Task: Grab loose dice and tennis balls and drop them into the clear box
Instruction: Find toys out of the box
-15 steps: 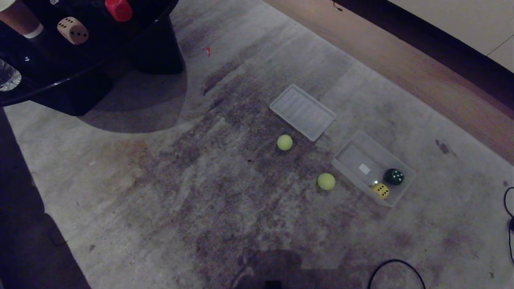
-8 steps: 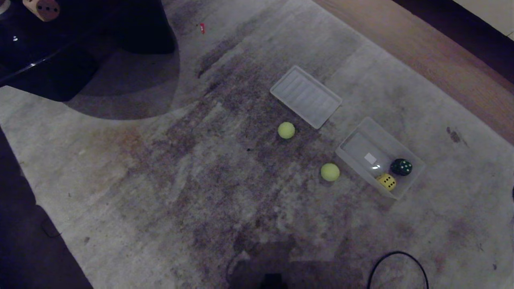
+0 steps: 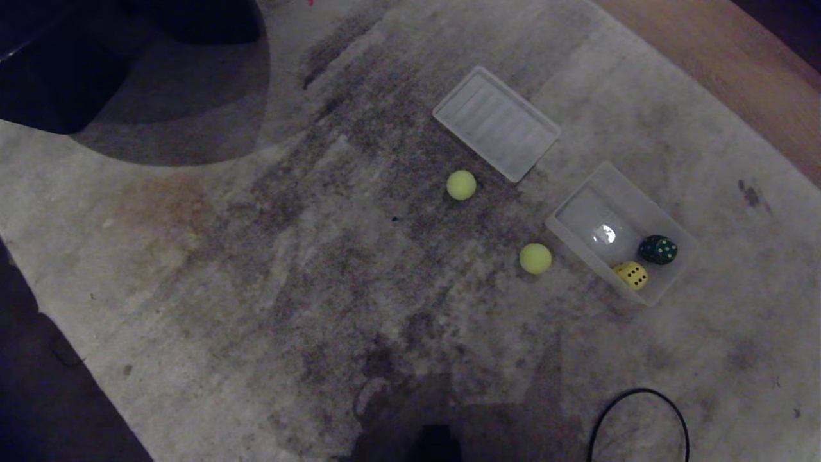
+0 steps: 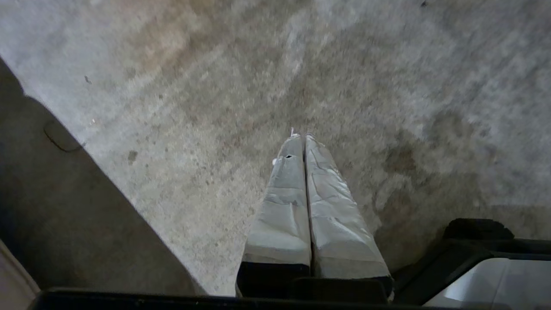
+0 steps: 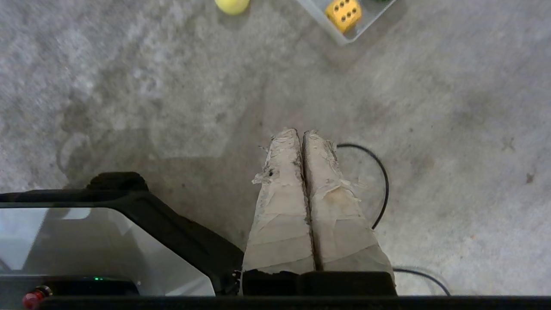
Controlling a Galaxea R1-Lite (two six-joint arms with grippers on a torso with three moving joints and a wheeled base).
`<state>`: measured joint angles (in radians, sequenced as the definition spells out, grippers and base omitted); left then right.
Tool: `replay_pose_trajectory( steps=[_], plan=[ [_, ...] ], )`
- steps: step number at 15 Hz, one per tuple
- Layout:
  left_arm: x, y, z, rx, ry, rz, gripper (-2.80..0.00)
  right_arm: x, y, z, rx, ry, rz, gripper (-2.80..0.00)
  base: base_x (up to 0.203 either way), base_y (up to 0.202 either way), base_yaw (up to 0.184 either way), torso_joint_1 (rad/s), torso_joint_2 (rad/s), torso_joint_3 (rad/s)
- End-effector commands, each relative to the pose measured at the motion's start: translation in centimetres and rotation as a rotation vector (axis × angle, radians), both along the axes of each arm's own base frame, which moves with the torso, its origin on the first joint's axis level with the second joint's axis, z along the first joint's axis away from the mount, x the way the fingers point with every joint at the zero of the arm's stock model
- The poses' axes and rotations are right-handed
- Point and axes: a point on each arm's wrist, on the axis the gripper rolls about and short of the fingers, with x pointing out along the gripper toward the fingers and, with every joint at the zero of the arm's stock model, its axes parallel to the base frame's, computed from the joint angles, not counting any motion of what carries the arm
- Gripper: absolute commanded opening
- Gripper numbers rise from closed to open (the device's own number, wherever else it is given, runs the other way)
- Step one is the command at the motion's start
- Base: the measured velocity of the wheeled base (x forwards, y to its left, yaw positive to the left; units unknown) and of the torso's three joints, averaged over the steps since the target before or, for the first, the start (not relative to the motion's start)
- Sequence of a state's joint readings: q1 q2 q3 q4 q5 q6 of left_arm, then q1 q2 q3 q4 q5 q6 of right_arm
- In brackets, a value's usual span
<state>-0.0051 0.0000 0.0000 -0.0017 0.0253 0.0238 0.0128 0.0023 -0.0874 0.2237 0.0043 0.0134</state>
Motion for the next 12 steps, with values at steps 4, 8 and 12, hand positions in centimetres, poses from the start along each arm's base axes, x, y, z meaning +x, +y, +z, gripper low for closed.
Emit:
replay_pose_trajectory(
  steps=[4, 8, 12],
  plan=[
    [0.02, 0.0, -0.04, 0.001, 0.003, 0.0, -2.8, 0.0, 0.0, -0.05, -0.001, 0.002, 0.001, -2.8, 0.0, 0.0, 0.0, 0.002, 0.0, -0.195],
    [0.02, 0.0, -0.04, 0.001, 0.003, 0.0, -2.8, -0.01, 0.0, -0.02, 0.0, 0.001, 0.001, -2.8, 0.0, 0.0, 0.0, 0.004, 0.0, -0.199],
    [0.02, 0.0, -0.04, -0.001, 0.003, 0.003, -2.8, -0.01, 0.0, -0.02, -0.001, 0.001, 0.0, -2.8, 0.0, 0.0, 0.0, 0.003, 0.0, -0.195]
  ],
)
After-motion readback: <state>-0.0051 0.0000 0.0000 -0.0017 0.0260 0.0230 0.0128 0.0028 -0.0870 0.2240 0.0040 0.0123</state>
